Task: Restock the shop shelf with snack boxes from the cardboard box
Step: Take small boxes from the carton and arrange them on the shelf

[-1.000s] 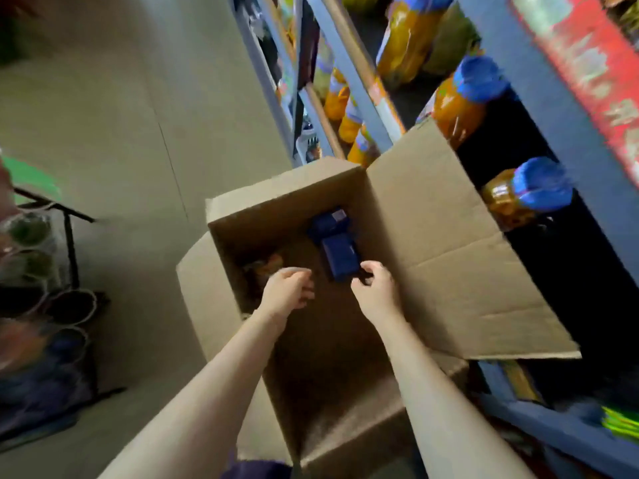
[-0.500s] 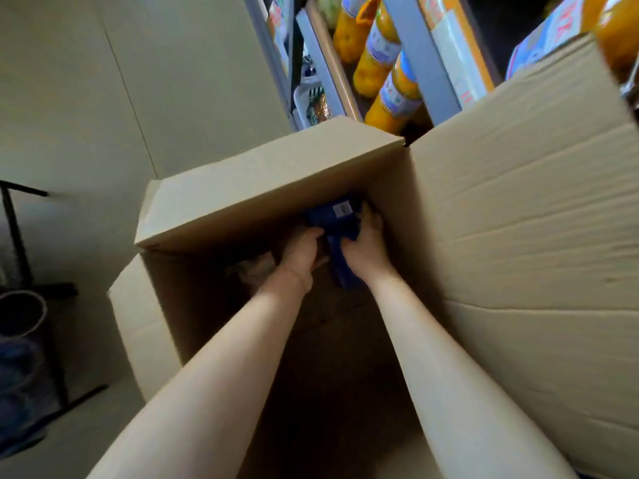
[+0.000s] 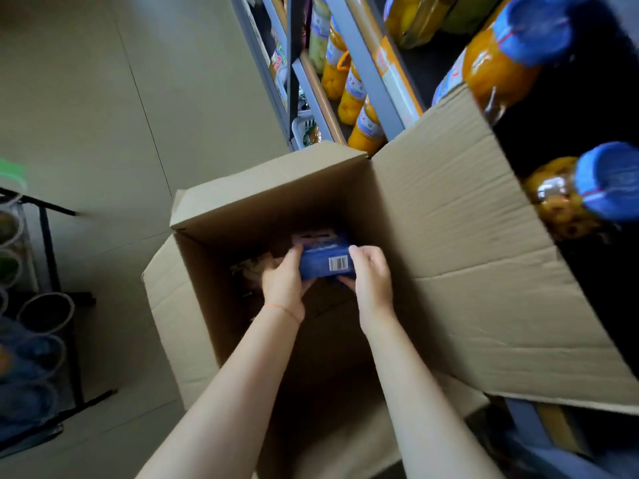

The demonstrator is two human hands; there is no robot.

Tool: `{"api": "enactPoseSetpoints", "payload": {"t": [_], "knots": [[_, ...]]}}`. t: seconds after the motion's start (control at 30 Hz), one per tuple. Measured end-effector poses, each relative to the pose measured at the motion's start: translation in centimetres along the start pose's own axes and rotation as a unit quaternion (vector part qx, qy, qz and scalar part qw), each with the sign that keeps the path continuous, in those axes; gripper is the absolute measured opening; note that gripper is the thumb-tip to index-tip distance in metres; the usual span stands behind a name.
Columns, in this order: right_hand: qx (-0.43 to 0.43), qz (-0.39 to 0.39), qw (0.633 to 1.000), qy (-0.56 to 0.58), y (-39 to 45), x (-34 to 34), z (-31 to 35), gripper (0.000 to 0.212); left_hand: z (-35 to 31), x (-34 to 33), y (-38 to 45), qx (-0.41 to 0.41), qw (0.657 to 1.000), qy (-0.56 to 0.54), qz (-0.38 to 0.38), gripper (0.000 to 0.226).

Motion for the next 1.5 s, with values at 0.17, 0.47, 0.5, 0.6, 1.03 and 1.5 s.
{"api": "enactPoseSetpoints", "payload": {"t": [0.17, 0.47, 0.5, 0.6, 1.03, 1.5], "knots": [[0.051, -0.046, 0.995, 0.079, -9.5, 6.6, -0.6, 0.018, 1.7, 2.2, -10.6, -0.002, 0.989, 0.014, 0.149, 0.049], [0.22, 0.008, 0.961, 0.17, -33.1, 23.5, -0.7, 0.043, 6.7, 5.5, -38.0, -0.1, 0.868, 0.092, 0.477, 0.069], [0.239, 0.003, 0.955, 0.178, -35.9, 25.8, -0.6, 0.04, 7.6, 5.7, -40.8, -0.111, 0.859, 0.11, 0.488, 0.067], [0.269, -0.032, 0.94, 0.208, -43.2, 32.8, -0.8, 0.036, 9.7, 6.1, -47.8, -0.134, 0.857, 0.109, 0.485, 0.054], [0.274, -0.225, 0.884, 0.305, -69.0, 58.3, -3.5, 0.059, 15.1, 6.0, -85.0, -0.628, 0.487, 0.262, 0.547, 0.031], [0.342, -0.336, 0.861, 0.17, -79.0, 64.8, -14.2, 0.013, 30.7, 5.6, -89.0, -0.174, 0.489, 0.353, 0.778, 0.052]]}}
Point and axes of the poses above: each hand's wrist, its own y-axis towards the middle knuckle, its own x-axis out of the back of the hand, z = x × y, the point moved 5 cm from there along y, towards the middle knuckle, and after that the axes turned 7 degrees about -y, right-handed, at the moved point
